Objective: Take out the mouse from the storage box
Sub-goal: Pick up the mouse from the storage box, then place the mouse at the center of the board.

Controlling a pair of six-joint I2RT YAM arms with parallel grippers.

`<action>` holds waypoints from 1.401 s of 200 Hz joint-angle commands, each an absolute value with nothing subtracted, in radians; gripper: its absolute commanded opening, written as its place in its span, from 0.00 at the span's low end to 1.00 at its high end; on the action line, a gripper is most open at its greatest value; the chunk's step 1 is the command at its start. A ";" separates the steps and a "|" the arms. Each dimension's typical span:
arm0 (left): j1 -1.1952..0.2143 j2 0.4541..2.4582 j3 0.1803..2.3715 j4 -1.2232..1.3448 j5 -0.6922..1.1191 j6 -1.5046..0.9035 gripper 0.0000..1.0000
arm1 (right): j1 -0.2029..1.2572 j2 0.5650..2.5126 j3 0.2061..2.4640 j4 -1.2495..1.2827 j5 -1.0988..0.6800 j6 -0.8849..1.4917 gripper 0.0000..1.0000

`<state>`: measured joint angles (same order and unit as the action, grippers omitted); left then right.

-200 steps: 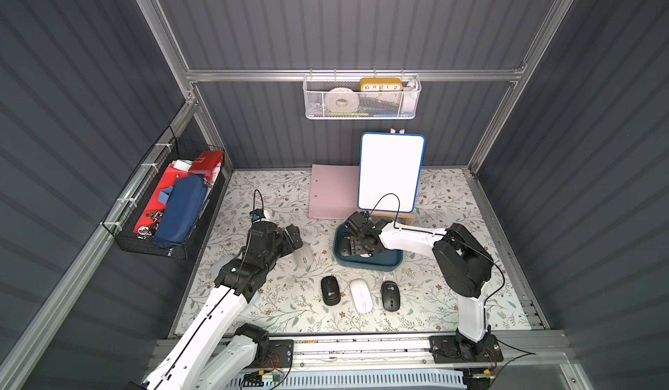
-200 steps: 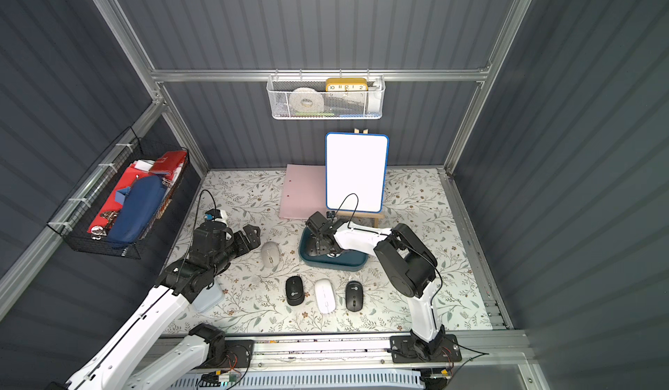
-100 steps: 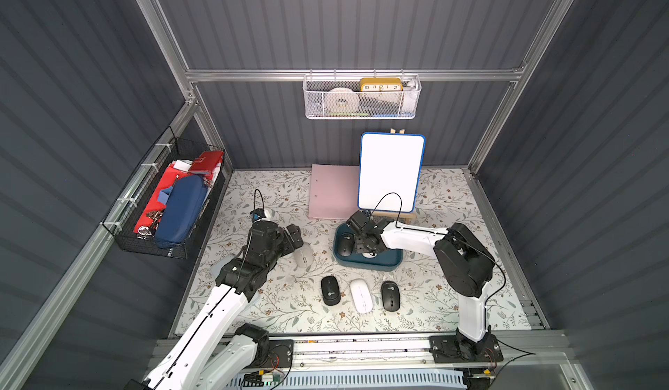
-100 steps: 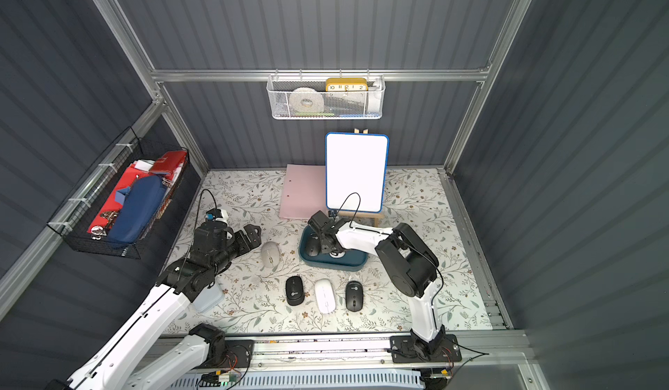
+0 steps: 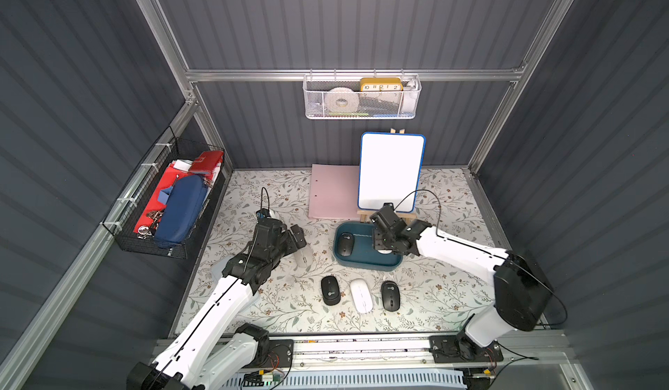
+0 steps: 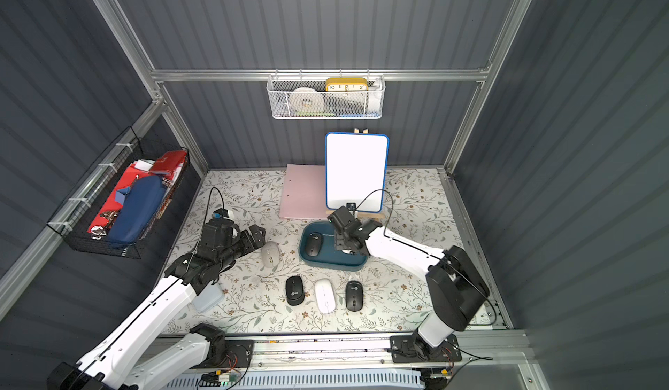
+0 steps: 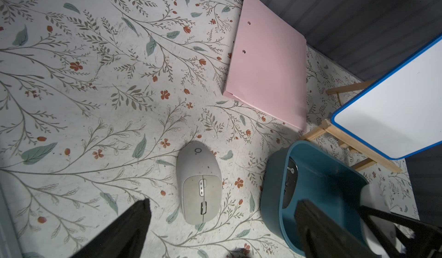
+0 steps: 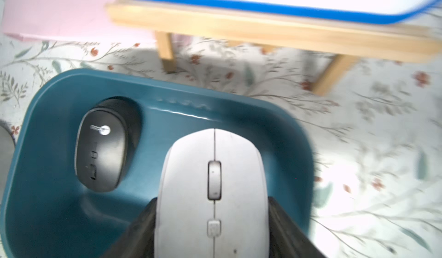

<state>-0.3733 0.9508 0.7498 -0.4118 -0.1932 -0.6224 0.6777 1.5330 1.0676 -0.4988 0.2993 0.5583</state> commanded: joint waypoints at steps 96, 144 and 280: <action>-0.374 1.032 0.811 -0.401 -0.125 -0.628 0.99 | 0.307 1.128 0.807 -0.570 0.265 0.479 0.57; -0.374 1.035 0.837 -0.433 -0.135 -0.606 1.00 | 0.120 1.235 0.742 -0.461 0.120 0.493 0.56; -0.374 1.067 0.880 -0.453 -0.121 -0.558 0.99 | 0.102 1.470 0.747 -0.371 0.061 0.537 0.68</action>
